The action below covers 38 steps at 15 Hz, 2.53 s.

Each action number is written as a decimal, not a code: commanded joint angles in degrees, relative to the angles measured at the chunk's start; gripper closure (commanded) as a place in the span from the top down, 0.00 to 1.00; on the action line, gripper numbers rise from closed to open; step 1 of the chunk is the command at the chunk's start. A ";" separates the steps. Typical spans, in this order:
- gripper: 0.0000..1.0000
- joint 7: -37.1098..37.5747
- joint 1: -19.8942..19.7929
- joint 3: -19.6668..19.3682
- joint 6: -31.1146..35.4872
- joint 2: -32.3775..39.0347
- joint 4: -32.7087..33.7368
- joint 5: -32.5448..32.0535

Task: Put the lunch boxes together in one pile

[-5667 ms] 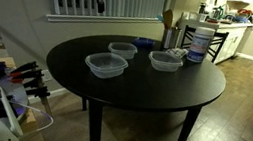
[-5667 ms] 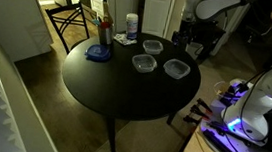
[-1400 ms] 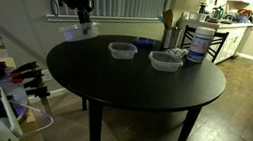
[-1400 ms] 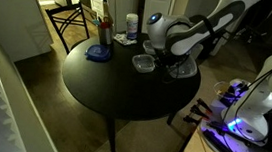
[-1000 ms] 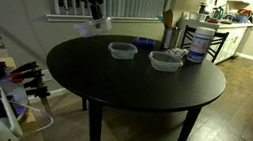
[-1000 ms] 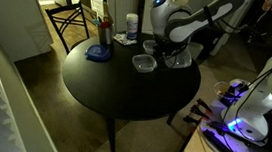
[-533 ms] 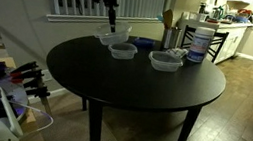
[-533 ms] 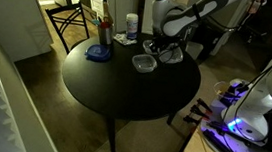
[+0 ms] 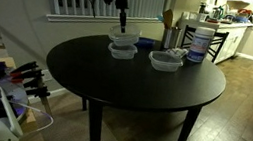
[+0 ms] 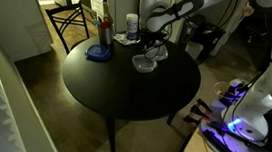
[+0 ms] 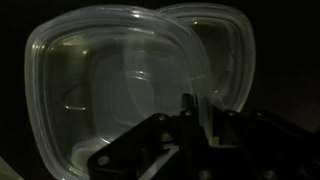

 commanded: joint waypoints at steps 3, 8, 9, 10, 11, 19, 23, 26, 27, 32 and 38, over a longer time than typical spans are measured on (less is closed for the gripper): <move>0.02 -2.10 2.49 -0.89 -0.20 7.55 8.04 1.80; 0.02 -3.14 2.30 -0.04 3.35 9.12 7.93 4.61; 0.02 -3.08 2.33 0.03 4.17 9.01 7.37 5.62; 0.02 -3.10 2.38 0.03 4.44 9.07 7.26 6.54; 0.32 -2.76 2.57 -0.15 4.78 8.94 6.86 7.07; 0.77 -0.50 4.09 -1.72 5.26 2.43 -2.87 7.96; 0.98 1.45 5.86 -4.10 4.89 -4.87 -10.78 4.15; 1.00 3.46 6.61 -5.76 4.58 -10.81 -15.88 -2.04; 1.00 4.07 6.26 -6.01 4.39 -12.45 -17.10 -4.00; 1.00 3.66 1.21 -6.71 4.43 -15.67 -19.70 -4.10; 1.00 0.01 -8.36 -9.37 4.44 -13.14 -14.77 8.06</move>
